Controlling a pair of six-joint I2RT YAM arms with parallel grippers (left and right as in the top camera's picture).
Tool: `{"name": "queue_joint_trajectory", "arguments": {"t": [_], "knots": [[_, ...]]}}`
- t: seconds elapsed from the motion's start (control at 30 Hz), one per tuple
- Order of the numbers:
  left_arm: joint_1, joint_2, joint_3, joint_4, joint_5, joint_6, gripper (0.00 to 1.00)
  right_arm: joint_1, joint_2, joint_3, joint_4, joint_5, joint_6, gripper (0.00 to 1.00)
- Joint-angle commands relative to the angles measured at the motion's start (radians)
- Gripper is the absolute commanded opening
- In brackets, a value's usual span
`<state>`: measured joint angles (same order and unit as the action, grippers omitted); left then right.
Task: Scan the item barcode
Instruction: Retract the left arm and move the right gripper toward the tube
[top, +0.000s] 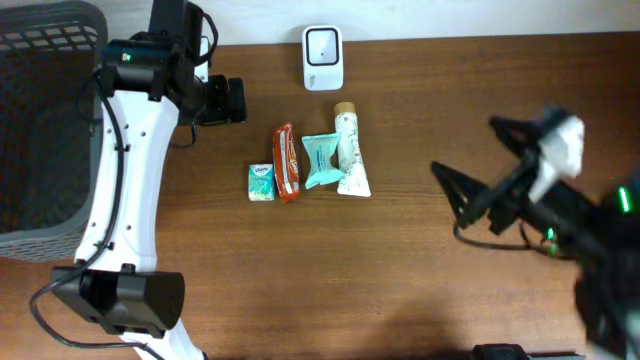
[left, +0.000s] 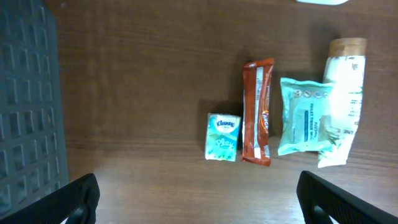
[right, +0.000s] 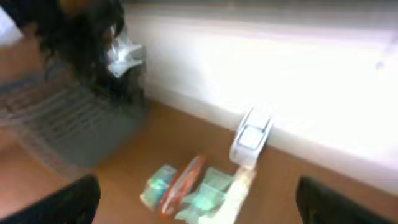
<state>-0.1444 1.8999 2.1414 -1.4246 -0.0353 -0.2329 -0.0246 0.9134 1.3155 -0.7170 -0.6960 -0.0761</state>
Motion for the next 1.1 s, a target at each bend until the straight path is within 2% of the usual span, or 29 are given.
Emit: {"name": "queue_joint_trajectory", "arguments": {"t": [0.0,0.07,0.13,0.2,0.23,0.27,0.3,0.33,0.37,0.47,0.5,0.7,0.8,0.87,0.97,1.07], "knots": [[0.003,-0.01,-0.002,-0.002,-0.006,-0.013,0.99,0.005,0.238,0.177,-0.176,-0.243,-0.036,0.99],[0.002,-0.01,-0.002,-0.006,0.022,-0.013,0.99,0.005,0.374,0.192,-0.231,-0.596,-0.009,0.99],[0.003,-0.01,-0.002,-0.003,0.021,-0.013,0.99,0.024,0.494,0.19,-0.248,-0.723,-0.011,0.99],[0.005,-0.014,0.029,0.013,0.02,-0.013,0.99,0.071,0.556,0.19,-0.29,-0.674,-0.051,0.99],[0.011,-0.017,0.075,0.016,0.02,-0.013,1.0,0.108,0.576,0.19,-0.309,-0.588,-0.051,0.95],[0.024,-0.019,0.138,0.018,0.017,-0.013,0.92,0.142,0.584,0.19,-0.329,-0.49,-0.05,0.93],[0.04,-0.02,0.209,0.024,0.001,-0.013,0.71,0.173,0.586,0.19,-0.347,-0.394,-0.048,0.92],[0.063,-0.021,0.279,0.04,-0.035,-0.014,0.23,0.201,0.586,0.19,-0.359,-0.314,-0.039,0.92],[0.097,-0.021,0.35,0.064,-0.073,-0.032,0.0,0.219,0.586,0.19,-0.369,-0.262,-0.039,0.92],[0.19,-0.02,0.412,0.129,-0.223,-0.126,0.0,0.242,0.586,0.19,-0.396,-0.155,-0.04,0.92],[0.224,-0.013,0.411,0.139,-0.278,-0.154,0.0,0.242,0.586,0.188,-0.398,-0.138,-0.04,0.97],[0.376,0.151,0.372,0.157,-0.38,-0.159,0.0,0.242,0.586,0.188,-0.398,-0.095,-0.04,0.99],[0.419,0.232,0.372,0.177,-0.328,-0.159,0.0,0.242,0.586,0.188,-0.399,-0.073,-0.04,0.99],[0.444,0.267,0.372,0.2,-0.232,-0.149,0.0,0.242,0.586,0.188,-0.398,-0.069,-0.04,0.99],[0.468,0.307,0.372,0.243,0.035,0.042,0.0,0.242,0.586,0.188,-0.392,-0.069,-0.04,0.99],[0.469,0.309,0.373,0.244,0.174,0.12,0.0,0.242,0.586,0.188,-0.391,-0.069,-0.04,0.99]]}}
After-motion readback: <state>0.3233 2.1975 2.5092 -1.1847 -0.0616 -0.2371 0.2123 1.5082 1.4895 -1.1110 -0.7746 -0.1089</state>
